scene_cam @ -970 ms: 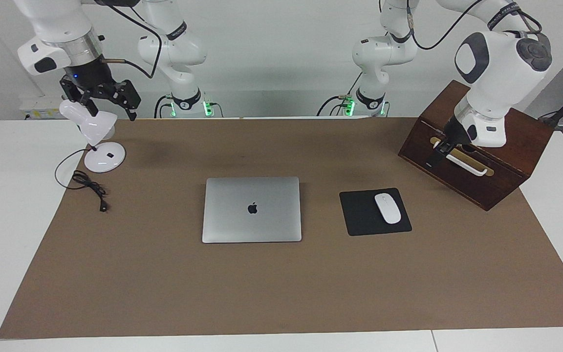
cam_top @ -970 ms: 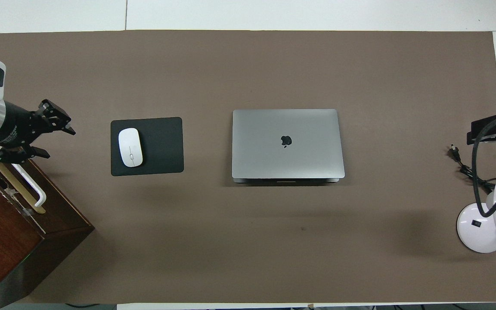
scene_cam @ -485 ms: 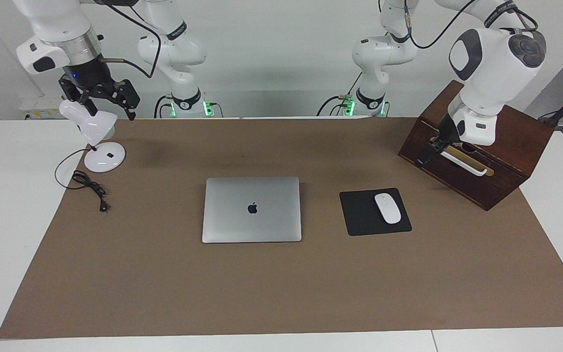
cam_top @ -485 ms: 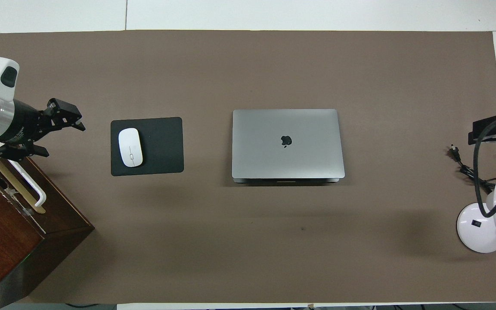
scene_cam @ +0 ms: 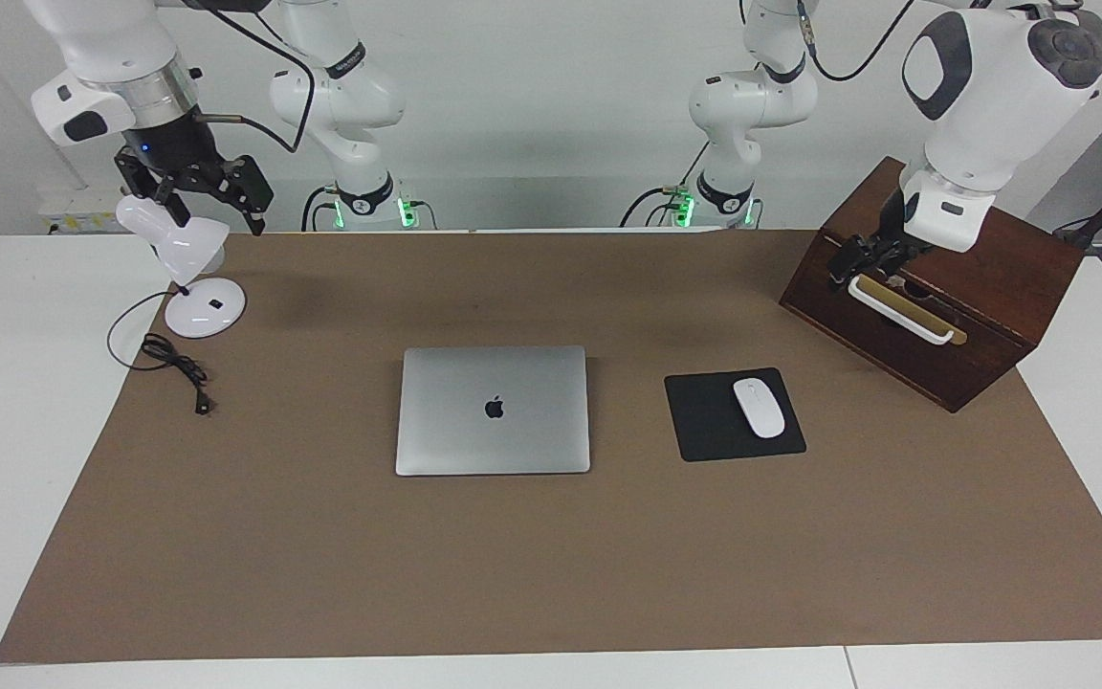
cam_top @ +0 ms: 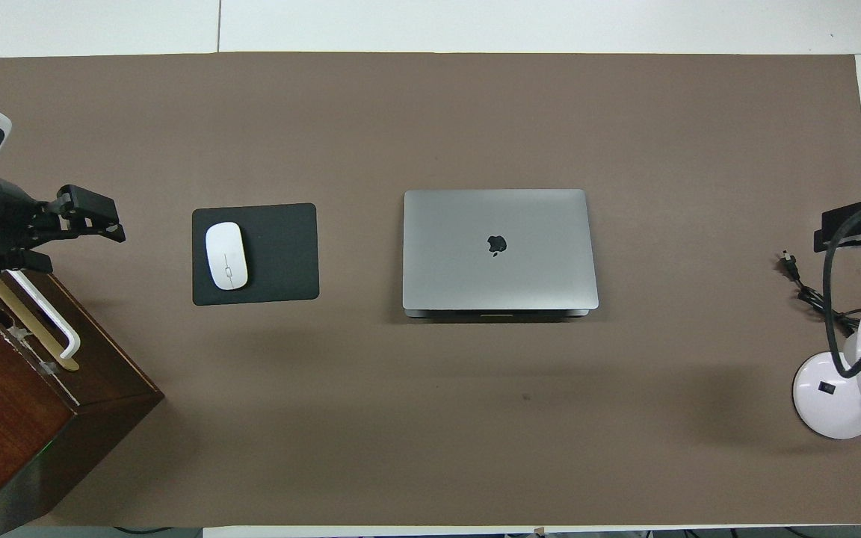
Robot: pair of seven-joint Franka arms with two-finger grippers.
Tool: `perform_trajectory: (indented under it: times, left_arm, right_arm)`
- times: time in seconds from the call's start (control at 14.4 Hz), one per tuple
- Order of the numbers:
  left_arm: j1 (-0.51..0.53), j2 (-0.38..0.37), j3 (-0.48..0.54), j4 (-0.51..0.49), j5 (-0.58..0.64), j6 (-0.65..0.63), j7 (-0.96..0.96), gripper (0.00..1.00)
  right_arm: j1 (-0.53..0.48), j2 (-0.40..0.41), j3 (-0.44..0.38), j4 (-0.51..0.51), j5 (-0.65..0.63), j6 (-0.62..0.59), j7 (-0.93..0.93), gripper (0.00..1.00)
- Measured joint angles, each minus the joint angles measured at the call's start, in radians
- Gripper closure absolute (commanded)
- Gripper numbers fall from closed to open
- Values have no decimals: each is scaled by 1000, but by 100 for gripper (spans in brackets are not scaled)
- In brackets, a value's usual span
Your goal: Close laptop with both arms
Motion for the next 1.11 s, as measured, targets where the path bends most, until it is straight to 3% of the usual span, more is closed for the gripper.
perform_trajectory:
  times: [1.11]
  left_arm:
    - [-10,-2,-15,14,1,-2,70,0]
  right_arm:
    - [0,-1,0,0,0,-25,-3,0]
